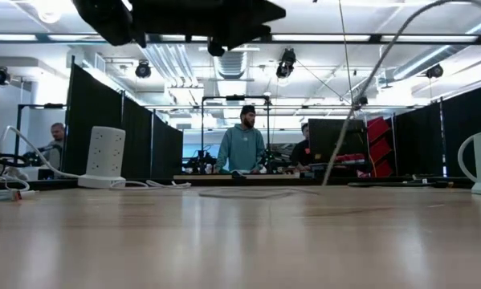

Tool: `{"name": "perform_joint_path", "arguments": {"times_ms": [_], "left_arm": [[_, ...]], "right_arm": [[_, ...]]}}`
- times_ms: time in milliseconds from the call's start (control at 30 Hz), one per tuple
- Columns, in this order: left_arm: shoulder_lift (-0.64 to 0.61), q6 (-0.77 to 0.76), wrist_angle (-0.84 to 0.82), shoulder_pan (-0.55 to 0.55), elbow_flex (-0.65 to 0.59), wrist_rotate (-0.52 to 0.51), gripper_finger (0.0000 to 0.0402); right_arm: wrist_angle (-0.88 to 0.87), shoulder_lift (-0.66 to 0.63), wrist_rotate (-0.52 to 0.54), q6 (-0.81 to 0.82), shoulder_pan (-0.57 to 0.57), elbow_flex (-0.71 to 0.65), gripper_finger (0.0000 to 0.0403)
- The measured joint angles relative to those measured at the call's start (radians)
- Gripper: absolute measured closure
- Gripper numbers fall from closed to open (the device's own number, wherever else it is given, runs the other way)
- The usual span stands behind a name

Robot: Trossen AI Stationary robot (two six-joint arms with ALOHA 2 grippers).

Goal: Insert USB
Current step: Insert the purple charger adapter into the white outlet extension

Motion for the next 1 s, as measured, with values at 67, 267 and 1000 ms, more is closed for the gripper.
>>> {"name": "perform_joint_path", "arguments": {"times_ms": [67,267,1000], "left_arm": [[0.006,0.000,-0.003,-0.016,0.006,0.003,0.0125],[0.023,-0.001,-0.011,-0.065,0.025,0.014,0.0125],[0.246,0.129,-0.401,-0.220,0.339,0.142,0.0125]], "right_arm": [[0.008,0.035,-0.004,0.096,0.042,0.011,0.0210],[0.032,0.138,-0.015,0.383,0.169,0.043,0.0210],[-0.107,0.402,-0.041,0.610,0.259,0.359,0.0210]]}}
